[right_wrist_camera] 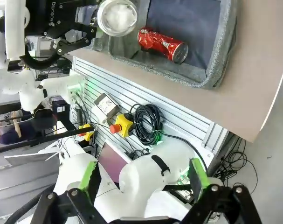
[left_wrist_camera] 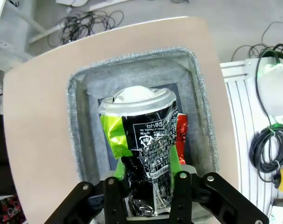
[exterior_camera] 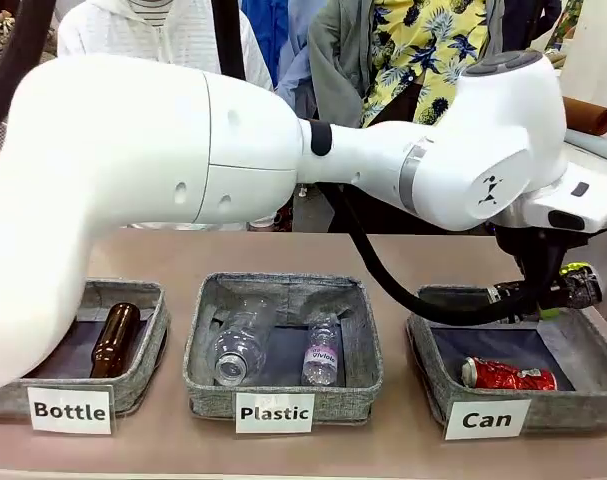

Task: Sort the can waste into the basket.
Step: Pick up the can waste from the table and place it in the right Fabric basket.

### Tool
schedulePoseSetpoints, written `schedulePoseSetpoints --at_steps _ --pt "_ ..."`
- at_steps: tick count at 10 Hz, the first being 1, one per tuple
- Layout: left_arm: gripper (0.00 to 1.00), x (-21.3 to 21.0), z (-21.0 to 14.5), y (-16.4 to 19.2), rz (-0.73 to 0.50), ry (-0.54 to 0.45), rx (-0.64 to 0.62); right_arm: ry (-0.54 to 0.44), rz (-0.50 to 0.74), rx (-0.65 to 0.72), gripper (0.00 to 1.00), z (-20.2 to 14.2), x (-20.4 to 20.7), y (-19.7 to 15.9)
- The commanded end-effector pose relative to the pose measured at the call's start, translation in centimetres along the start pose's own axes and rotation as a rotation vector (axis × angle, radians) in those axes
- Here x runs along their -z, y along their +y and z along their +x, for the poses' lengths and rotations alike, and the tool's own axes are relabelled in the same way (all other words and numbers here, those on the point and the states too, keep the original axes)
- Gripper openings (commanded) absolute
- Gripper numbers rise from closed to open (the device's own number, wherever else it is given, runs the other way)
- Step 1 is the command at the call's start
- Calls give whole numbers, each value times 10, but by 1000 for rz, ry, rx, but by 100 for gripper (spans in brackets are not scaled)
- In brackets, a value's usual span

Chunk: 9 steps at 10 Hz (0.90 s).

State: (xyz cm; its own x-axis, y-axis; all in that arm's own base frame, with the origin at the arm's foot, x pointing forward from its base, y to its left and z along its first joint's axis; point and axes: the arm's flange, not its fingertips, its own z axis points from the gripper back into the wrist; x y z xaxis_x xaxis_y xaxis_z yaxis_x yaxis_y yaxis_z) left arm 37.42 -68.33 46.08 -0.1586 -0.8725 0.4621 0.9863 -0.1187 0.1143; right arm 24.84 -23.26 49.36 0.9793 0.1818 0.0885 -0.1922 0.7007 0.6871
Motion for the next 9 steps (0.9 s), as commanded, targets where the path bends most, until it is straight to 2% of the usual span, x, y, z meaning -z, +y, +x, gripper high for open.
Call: schedulePoseSetpoints --at_steps 1,2,3,7,8,9 --pt "94 -2 10 2 47 45 -3 -21 8 13 100 6 -4 6" --pt "100 -4 9 4 48 44 -2 -21 8 13 100 6 -4 6" --pt "98 -7 7 5 49 35 -6 -21 8 13 100 6 -4 6" --pt "100 -23 -1 9 61 26 -30 -21 8 13 100 6 -4 6" --pt "97 -43 -14 10 40 74 -72 -1 0 0 100 0 0 0" --pt "97 -72 -38 8 29 97 -107 -94 32 33 100 21 1 5"
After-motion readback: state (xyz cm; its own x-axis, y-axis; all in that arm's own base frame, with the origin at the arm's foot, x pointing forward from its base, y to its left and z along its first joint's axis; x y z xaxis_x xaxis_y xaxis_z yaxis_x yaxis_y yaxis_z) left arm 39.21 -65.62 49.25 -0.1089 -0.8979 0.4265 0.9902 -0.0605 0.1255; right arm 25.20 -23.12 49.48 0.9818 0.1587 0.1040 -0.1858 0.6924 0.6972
